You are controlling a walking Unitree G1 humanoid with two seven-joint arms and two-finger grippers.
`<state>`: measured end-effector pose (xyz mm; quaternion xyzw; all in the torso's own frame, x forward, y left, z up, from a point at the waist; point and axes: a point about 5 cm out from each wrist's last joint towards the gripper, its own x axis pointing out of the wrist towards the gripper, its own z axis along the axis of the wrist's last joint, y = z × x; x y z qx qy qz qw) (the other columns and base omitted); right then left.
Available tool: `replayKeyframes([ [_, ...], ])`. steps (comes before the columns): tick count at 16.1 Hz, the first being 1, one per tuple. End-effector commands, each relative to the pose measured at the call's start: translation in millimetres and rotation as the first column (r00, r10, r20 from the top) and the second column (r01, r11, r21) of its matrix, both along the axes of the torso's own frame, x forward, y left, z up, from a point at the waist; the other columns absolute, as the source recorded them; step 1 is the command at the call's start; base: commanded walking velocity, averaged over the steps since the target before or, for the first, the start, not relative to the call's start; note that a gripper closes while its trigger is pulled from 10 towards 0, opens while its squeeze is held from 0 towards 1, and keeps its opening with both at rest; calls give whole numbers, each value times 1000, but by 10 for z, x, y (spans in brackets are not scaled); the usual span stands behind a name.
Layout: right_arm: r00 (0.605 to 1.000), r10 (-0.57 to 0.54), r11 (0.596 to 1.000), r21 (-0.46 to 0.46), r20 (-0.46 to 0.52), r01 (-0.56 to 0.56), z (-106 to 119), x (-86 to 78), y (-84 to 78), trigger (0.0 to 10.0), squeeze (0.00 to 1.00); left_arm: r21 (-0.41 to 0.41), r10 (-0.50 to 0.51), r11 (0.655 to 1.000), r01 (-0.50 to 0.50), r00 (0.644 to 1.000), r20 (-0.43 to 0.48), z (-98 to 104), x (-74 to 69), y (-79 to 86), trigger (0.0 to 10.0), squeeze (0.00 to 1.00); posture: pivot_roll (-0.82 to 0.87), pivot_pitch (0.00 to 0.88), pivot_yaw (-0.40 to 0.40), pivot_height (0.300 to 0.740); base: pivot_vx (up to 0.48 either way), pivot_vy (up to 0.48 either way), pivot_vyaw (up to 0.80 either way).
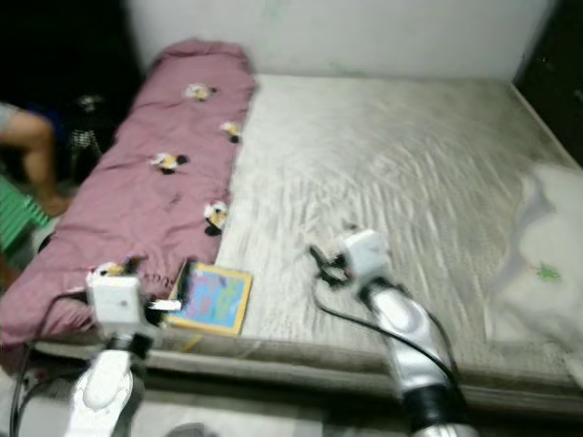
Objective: Clean up the room
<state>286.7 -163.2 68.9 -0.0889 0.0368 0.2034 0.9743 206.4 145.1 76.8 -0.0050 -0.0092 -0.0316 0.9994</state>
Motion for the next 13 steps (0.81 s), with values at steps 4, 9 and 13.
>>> replayKeyframes([
  [4,999,44,999,20,23,-45,50,24,170,10000,0,48,58,997,-56,997,-40,-77,-55,144,10000,0,-35,0,-4,740,0,0,0],
  [9,999,39,999,13,24,-40,62,46,164,10000,0,54,57,997,-55,998,-35,-69,-35,159,10000,0,-33,0,-8,740,0,0,0],
  [13,998,41,999,2,39,-41,105,81,156,10000,0,59,59,997,-57,998,-28,-51,-34,179,10000,0,-35,0,-8,740,0,-216,0],
])
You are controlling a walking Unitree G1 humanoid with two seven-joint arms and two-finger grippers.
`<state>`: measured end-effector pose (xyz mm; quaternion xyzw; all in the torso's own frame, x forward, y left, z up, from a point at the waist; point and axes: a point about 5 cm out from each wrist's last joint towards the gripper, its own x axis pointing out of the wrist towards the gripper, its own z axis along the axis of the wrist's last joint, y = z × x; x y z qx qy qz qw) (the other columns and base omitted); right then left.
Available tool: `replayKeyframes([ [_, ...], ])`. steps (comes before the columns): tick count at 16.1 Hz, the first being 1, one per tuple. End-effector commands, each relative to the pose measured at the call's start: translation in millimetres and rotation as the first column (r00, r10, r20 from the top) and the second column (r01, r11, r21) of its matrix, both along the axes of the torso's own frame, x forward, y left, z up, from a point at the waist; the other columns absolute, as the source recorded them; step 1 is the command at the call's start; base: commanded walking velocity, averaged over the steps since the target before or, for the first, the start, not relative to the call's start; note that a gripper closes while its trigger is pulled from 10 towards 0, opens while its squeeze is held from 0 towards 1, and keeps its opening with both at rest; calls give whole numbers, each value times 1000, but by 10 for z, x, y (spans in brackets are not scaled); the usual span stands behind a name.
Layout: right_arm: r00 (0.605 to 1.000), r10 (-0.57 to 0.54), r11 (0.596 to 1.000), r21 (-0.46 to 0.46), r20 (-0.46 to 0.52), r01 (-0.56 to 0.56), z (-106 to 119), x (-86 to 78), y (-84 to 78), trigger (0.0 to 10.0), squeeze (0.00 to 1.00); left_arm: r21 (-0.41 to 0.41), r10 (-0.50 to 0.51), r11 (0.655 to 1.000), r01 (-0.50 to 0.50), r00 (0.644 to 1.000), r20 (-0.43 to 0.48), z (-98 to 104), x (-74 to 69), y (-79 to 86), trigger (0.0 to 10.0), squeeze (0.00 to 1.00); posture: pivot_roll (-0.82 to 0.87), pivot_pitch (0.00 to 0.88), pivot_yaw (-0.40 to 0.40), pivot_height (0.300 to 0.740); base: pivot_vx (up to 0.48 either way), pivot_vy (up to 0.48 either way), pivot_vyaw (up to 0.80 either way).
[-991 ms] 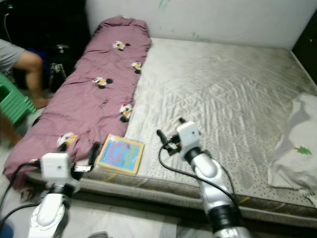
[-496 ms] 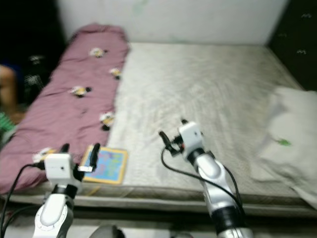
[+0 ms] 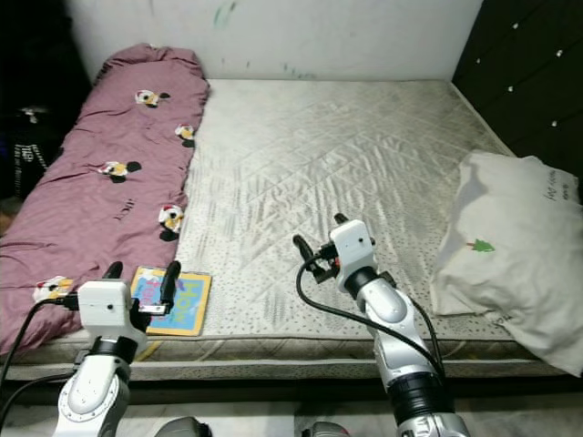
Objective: Clean up the room
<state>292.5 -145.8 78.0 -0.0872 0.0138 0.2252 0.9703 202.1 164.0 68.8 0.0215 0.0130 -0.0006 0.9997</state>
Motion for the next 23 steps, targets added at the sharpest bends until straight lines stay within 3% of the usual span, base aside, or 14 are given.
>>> replayKeyframes([
  [1,1000,-6,1000,-12,0,6,10,24,-13,10000,0,3,-6,1000,6,1000,12,26,-1,-22,10000,0,-35,0,-8,740,0,-307,0],
  [18,1000,-9,999,-40,-19,8,-87,-45,-45,10000,0,-17,-11,1000,11,1000,0,8,-33,-98,10000,0,-36,0,-14,740,0,-328,0],
  [23,1000,-7,999,-45,-20,6,-93,-45,-43,10000,0,-34,-46,998,47,999,26,45,-40,-116,10000,0,-34,0,-15,740,48,0,0],
])
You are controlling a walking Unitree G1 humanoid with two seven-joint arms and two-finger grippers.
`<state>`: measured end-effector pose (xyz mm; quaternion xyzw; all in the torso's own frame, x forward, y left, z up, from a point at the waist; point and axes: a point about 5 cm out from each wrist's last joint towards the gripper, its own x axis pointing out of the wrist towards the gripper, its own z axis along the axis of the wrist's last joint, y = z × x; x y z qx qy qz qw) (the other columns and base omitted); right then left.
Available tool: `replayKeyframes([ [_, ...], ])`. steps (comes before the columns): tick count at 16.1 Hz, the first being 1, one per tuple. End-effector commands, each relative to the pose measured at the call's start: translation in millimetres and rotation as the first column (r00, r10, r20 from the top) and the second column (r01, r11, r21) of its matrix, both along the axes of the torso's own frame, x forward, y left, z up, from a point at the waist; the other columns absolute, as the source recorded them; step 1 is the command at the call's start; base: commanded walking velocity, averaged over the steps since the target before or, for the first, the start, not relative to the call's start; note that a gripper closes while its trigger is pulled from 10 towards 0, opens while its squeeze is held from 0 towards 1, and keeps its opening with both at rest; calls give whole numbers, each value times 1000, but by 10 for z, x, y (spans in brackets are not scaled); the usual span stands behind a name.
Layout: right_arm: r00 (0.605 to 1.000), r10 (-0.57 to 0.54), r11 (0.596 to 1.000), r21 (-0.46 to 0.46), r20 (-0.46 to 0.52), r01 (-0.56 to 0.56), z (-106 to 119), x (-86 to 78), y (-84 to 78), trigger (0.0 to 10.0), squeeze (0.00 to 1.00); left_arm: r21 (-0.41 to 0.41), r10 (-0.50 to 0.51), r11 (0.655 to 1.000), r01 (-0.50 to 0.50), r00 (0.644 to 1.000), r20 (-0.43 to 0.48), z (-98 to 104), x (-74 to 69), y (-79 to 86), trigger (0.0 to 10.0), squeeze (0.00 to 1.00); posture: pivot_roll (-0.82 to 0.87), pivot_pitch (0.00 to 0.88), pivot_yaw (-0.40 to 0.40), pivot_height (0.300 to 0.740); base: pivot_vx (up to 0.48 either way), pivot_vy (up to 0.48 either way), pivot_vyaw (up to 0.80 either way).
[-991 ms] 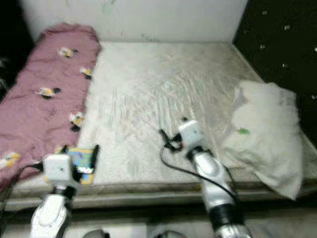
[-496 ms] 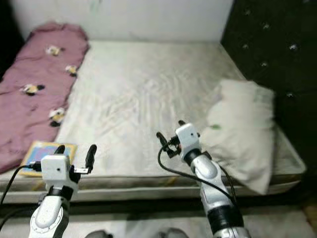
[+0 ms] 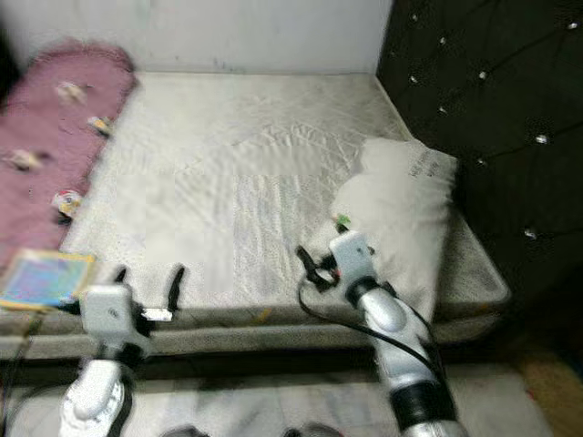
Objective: Clean up the room
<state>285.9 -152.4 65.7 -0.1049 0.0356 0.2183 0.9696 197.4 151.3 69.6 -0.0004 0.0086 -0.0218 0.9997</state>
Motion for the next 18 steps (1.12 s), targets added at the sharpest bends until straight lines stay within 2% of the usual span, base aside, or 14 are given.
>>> replayKeyframes([
  [1,1000,12,1000,-2,13,-12,30,21,21,10000,0,9,-6,1000,6,1000,17,37,2,7,10000,0,-33,0,-16,740,307,0,0],
  [13,1000,17,1000,-6,14,-17,25,21,25,10000,0,12,-4,1000,4,1000,12,27,-17,11,10000,0,-31,0,-18,740,302,0,0],
  [16,1000,18,1000,-5,15,-17,25,29,34,10000,0,36,55,998,-55,998,-16,-10,5,46,10000,0,-29,0,-17,740,0,0,0],
  [18,1000,17,1000,-5,13,-17,20,25,33,10000,0,40,49,998,-48,999,-11,-6,9,44,10000,0,-27,0,-17,740,0,0,0],
])
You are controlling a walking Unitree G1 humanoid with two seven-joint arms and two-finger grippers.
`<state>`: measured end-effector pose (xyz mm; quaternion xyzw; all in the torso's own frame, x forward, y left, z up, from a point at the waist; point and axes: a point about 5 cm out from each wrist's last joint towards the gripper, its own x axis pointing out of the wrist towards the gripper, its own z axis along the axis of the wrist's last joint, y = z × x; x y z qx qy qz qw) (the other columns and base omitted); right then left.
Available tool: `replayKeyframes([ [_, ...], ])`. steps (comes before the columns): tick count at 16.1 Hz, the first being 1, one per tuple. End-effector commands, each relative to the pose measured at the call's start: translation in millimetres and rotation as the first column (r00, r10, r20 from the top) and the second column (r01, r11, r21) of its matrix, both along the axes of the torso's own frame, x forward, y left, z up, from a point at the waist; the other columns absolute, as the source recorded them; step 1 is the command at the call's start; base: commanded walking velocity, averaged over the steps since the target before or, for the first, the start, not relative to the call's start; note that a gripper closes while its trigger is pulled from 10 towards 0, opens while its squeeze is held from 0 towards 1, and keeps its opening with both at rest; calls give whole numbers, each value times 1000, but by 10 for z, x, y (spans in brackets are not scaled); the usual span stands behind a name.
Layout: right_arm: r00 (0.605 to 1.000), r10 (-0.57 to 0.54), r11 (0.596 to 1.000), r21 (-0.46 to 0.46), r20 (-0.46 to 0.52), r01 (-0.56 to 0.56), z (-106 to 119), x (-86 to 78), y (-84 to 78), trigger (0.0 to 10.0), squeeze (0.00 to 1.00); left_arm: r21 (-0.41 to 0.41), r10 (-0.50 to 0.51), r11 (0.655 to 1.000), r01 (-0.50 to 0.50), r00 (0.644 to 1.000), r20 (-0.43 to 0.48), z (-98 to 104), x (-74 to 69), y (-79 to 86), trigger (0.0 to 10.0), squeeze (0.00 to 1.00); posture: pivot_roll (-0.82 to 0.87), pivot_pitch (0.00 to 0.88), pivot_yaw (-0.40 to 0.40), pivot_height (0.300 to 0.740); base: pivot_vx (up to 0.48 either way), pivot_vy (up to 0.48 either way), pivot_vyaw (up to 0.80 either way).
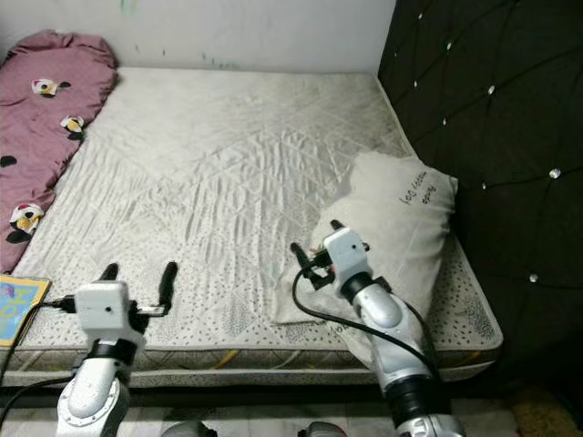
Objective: Clean up the room
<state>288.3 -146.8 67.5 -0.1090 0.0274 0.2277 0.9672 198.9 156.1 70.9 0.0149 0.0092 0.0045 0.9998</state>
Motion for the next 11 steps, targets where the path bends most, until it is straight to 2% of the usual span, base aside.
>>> replayKeyframes([
  [1,1000,-4,1000,0,-3,4,-2,-2,-21,10000,0,12,-7,1000,8,1000,-11,-17,-7,-7,10000,0,-27,0,-17,740,0,0,0],
  [4,1000,-5,1000,1,-3,5,-2,5,-16,10000,0,7,-24,1000,24,1000,-6,-11,-2,-21,10000,0,-28,0,-16,740,0,-84,0],
  [11,1000,-11,1000,-7,-7,11,-10,11,-32,10000,0,4,-27,1000,27,1000,-5,-13,4,-36,10000,0,-32,0,-18,740,0,-440,0],
])
